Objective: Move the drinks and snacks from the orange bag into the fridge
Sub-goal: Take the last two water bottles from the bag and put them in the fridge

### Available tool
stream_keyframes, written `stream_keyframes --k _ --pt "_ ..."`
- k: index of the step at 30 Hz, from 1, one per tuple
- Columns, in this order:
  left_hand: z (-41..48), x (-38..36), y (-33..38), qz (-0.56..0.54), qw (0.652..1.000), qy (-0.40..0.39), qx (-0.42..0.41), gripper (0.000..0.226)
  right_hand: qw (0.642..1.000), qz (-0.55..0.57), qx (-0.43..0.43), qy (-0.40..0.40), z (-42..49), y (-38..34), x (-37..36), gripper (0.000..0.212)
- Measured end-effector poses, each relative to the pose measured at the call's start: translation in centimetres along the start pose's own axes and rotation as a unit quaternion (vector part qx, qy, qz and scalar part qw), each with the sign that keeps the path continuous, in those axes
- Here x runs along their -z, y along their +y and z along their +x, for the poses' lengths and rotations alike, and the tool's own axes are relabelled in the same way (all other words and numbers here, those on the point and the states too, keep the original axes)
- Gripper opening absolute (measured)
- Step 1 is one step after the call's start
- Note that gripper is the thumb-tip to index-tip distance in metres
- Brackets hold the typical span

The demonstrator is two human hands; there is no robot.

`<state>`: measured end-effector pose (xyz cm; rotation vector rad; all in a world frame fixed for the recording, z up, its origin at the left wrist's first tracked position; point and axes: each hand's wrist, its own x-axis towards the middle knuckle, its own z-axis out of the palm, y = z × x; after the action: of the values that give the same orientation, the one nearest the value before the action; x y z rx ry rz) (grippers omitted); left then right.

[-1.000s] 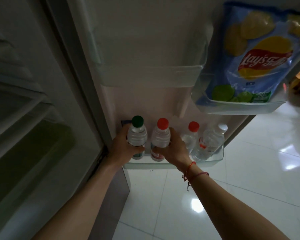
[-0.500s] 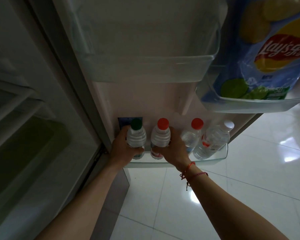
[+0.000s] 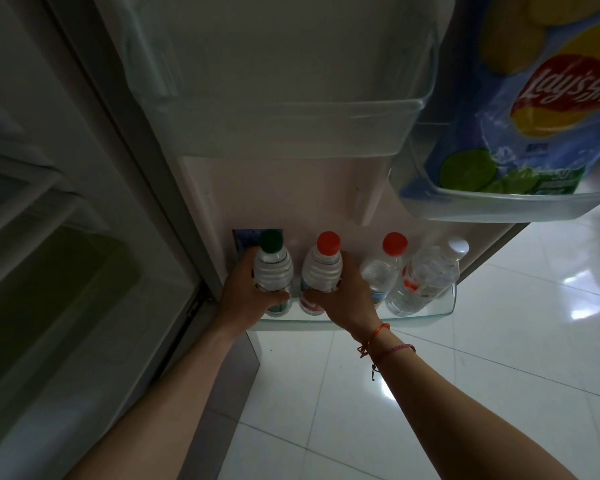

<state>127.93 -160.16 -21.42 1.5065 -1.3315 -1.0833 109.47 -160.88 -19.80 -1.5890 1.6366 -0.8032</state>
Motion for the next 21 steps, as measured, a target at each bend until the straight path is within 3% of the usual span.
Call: stream_keyframes --k 9,14,21 --pt "-0.3 0.2 0.1 0.014 1.000 0.004 0.001 0.080 1.000 0.008 -0.014 -0.026 -0.3 -0.1 0.0 0.079" --pt "-1.3 0.4 0.7 0.027 0.999 0.022 0.001 0.085 0.998 0.033 -0.032 -0.049 -1.5 -0.6 1.2 0.061" --pt "-4.7 1.0 3.9 0.115 0.988 0.065 -0.075 0.070 0.998 0.004 0.017 -0.055 -4.7 -2.7 3.7 0.074"
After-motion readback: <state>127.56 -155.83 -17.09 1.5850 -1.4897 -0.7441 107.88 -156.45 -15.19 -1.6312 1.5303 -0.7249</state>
